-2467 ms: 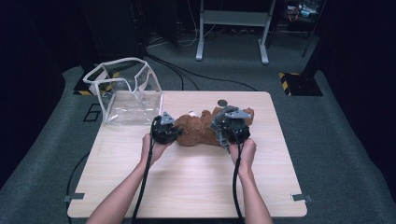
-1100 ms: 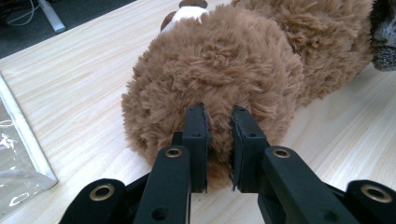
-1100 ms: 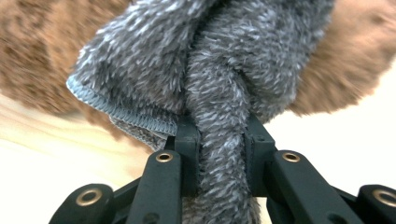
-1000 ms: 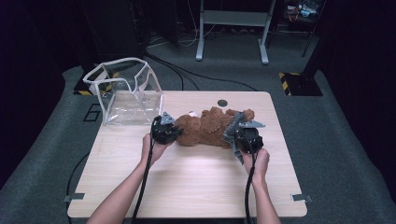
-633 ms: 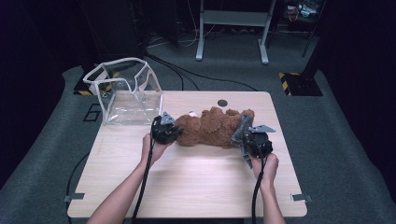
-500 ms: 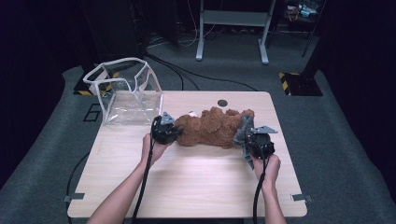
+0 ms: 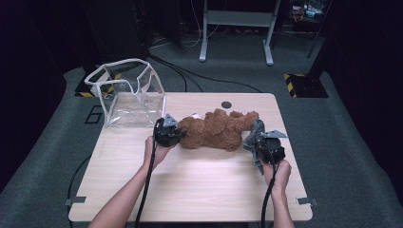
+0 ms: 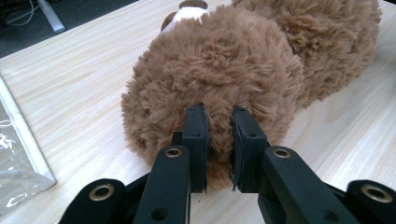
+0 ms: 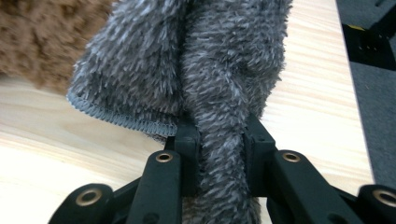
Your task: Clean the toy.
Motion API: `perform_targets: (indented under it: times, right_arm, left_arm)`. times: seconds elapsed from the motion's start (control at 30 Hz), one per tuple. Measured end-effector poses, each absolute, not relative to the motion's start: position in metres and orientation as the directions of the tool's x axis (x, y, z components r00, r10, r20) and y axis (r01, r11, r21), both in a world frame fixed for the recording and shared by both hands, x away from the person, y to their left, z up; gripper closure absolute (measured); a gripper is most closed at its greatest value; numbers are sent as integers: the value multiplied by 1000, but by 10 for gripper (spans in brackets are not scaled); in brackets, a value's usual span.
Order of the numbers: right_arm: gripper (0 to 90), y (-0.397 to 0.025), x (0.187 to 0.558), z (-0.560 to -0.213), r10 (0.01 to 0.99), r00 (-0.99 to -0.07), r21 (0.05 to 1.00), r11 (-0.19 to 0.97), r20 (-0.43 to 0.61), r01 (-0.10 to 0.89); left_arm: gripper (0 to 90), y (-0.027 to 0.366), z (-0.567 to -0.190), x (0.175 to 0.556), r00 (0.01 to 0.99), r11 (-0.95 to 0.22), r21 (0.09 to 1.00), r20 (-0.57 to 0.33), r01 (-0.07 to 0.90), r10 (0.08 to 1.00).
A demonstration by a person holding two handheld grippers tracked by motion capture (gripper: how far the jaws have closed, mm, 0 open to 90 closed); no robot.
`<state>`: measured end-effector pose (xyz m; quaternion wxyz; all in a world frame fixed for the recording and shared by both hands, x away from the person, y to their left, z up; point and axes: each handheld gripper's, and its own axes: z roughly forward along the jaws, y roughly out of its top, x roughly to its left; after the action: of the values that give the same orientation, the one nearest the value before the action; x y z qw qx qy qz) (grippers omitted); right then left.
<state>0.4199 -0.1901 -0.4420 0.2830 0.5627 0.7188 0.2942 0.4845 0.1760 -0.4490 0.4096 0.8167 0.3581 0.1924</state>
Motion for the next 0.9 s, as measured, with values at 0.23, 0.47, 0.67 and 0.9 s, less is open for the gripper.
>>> perform_targets:
  times: [0.23, 0.47, 0.67, 0.9]
  right_arm:
    - [717, -210, 424, -453, 986, -147, 653, 161, -76, 740]
    - [511, -223, 435, -466, 993, -107, 571, 118, -53, 813]
    - [176, -226, 436, -462, 991, -135, 577, 117, -12, 808]
    - [142, -220, 432, -445, 974, -219, 623, 139, 53, 770]
  left_arm:
    - [783, 176, -449, 485, 669, -406, 808, 21, 426, 743]
    - [783, 175, -449, 484, 669, -410, 806, 24, 427, 743]
    - [782, 175, -449, 484, 670, -414, 805, 29, 424, 742]
    - [782, 174, -449, 484, 670, -415, 805, 29, 424, 741]
